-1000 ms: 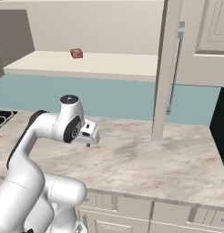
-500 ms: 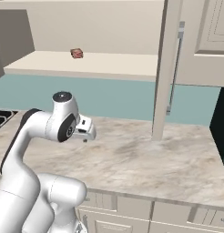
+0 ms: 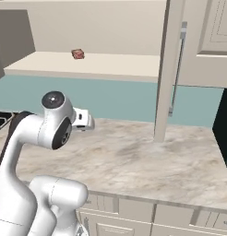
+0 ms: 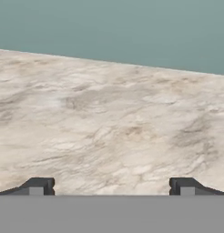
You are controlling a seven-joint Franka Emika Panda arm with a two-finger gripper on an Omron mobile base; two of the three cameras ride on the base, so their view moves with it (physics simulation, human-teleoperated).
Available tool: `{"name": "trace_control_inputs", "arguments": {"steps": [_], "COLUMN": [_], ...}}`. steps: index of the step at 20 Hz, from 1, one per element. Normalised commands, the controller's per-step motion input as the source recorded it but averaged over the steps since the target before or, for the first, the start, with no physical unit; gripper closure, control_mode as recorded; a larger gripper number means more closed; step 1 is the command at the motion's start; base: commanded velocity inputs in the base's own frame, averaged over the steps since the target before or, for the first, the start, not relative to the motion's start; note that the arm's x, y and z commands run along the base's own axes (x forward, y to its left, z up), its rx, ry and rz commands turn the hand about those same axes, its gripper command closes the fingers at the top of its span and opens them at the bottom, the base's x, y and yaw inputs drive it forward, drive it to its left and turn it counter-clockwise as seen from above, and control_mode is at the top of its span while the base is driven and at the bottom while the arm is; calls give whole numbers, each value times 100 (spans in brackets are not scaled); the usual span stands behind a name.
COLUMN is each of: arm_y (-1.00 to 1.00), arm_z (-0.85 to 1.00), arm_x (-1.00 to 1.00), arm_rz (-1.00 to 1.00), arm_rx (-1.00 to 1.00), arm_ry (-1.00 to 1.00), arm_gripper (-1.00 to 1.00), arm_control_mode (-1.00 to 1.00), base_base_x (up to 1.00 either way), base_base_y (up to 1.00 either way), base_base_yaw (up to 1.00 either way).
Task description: Locate and retrieve the bar soap and dish brush from the cabinet. Place them next to the sink.
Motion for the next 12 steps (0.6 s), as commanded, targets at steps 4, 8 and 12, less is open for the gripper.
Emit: {"name": "trace_control_inputs", "arguments": {"steps": [4, 8, 12], "arm_y": [15, 8, 0], "arm_z": [99, 92, 75], "arm_x": [-10, -12, -3], "arm_rz": [2, -7, -17], "arm_rx": [5, 3, 1], "arm_ry": [-15, -5, 0], "arm_gripper": [-100, -100, -100], "arm_control_mode": [-100, -100, -100], "base_base_x": [0, 0, 0], "base_base_y": [0, 0, 0], "base_base_yaw": [0, 0, 0]}}
